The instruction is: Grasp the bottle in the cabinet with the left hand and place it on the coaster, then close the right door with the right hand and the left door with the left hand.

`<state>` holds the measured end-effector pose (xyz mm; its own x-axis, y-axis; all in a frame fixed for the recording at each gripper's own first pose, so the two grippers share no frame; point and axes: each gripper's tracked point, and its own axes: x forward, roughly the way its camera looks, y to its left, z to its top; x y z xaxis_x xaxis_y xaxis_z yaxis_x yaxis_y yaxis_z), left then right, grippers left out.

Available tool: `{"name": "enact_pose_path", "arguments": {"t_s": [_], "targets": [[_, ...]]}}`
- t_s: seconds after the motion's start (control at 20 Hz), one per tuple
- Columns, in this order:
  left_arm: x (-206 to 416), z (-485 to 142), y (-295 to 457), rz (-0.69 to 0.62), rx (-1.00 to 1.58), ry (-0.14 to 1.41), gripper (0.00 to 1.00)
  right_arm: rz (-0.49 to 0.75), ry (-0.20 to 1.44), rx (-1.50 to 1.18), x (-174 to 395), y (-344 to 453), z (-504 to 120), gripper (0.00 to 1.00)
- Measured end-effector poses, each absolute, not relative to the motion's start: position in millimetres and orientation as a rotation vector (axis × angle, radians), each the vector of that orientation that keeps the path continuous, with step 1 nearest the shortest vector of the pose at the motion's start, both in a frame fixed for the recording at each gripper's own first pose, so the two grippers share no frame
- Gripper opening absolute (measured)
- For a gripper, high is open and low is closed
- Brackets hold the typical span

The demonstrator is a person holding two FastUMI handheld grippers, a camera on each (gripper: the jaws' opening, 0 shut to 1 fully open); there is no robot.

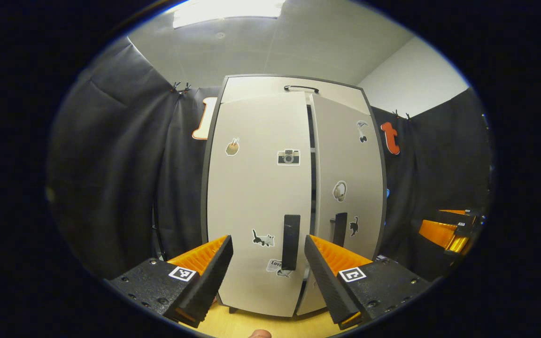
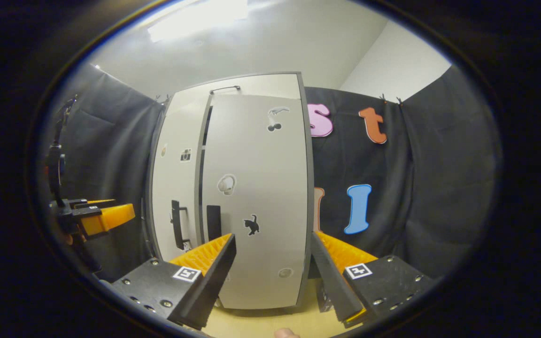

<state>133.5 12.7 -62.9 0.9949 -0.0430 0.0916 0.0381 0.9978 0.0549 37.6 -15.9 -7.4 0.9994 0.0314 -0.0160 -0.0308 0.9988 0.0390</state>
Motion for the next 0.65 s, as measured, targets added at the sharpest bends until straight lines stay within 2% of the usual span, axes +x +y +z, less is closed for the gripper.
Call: {"name": "enact_pose_path", "arguments": {"t_s": [0.25,0.3,0.4,0.45,0.5,0.55,0.65], "targets": [[135,-63,9,-0.031,0.058,-0.093,0.95,0.038,0.015,0.033,41,-22,-9,0.96],[135,-63,8,-0.03,0.058,-0.092,0.95,0.04,0.015,0.034,41,-24,-9,0.92],[136,-64,4,-0.028,0.06,-0.088,0.95,0.043,0.015,0.034,43,-27,-10,0.92],[136,-64,2,-0.026,0.062,-0.088,0.95,0.045,0.015,0.035,43,-29,-10,0.96],[136,-64,0,-0.025,0.064,-0.087,0.95,0.05,0.014,0.035,43,-31,-10,0.92],[137,-64,-2,-0.024,0.064,-0.089,0.95,0.053,0.012,0.034,44,-33,-10,0.96],[137,-63,-8,-0.021,0.064,-0.094,0.95,0.056,0.014,0.029,44,-40,-10,0.96]]}}
